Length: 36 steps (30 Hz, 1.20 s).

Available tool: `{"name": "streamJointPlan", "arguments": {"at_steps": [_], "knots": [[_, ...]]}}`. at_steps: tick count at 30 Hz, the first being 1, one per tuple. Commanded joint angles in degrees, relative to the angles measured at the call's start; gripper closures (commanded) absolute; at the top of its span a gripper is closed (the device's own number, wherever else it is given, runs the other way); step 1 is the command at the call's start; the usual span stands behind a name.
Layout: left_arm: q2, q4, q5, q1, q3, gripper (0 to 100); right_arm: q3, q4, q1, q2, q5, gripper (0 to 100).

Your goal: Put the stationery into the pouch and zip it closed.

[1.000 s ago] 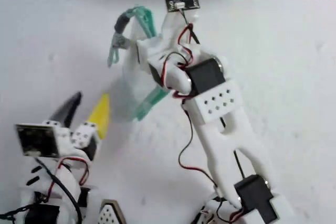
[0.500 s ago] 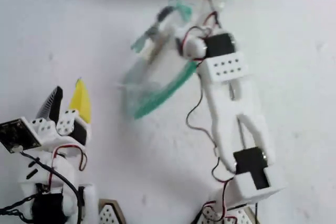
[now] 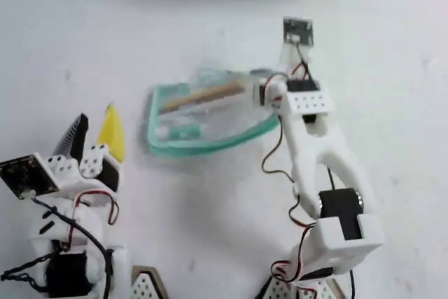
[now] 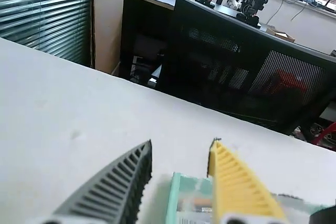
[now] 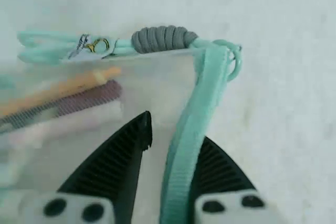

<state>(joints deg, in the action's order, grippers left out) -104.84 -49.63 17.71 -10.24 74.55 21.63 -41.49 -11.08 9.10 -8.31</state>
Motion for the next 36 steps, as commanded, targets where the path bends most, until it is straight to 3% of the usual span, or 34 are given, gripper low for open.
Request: {"name": "streamJointPlan", "arguments": {"at_steps": [1,11,23,26,31,36], "knots": [[0.04,7.56,0.53,1.36,3.87,81,8.79,11.21,-0.22,-0.66,1.32,98.2],[0.13,9.93,-6.95,11.03,6.42,81,11.08,15.43,0.22,-1.54,0.88,98.2],[0.22,9.93,-7.65,11.38,6.07,81,11.08,12.97,0.31,-1.98,1.32,97.8],[0.22,9.32,-10.9,11.03,3.43,81,10.73,11.3,0.31,-1.98,1.32,90.5],[0.31,1.05,-18.81,14.37,-5.36,80,8.53,4.79,0.31,-2.07,1.14,67.6],[0.31,-4.57,-22.24,17.63,-15.03,80,8.44,4.0,0.31,-2.07,1.23,64.0]]}}
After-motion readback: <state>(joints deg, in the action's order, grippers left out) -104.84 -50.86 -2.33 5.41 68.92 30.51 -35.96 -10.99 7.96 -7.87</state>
